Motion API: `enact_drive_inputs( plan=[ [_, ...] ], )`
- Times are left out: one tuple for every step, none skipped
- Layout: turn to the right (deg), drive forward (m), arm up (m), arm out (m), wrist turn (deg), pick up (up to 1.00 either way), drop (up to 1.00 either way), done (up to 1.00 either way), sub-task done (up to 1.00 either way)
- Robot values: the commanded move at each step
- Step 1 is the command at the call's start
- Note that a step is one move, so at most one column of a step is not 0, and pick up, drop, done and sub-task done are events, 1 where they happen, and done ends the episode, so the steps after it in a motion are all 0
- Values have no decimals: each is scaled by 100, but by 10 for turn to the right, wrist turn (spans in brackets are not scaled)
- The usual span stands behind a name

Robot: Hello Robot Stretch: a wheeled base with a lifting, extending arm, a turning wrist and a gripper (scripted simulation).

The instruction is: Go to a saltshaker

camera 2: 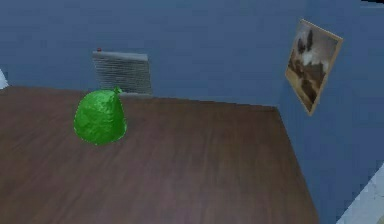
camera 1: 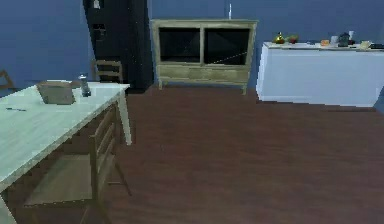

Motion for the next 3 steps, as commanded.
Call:
enact_drive_inputs(
  plan=[
    [120,0,0,0,0,0,0,0,0],
    [30,0,0,0,0,0,0,0,0],
    [0,50,0,0,0,0,0,0,0]
  ],
)
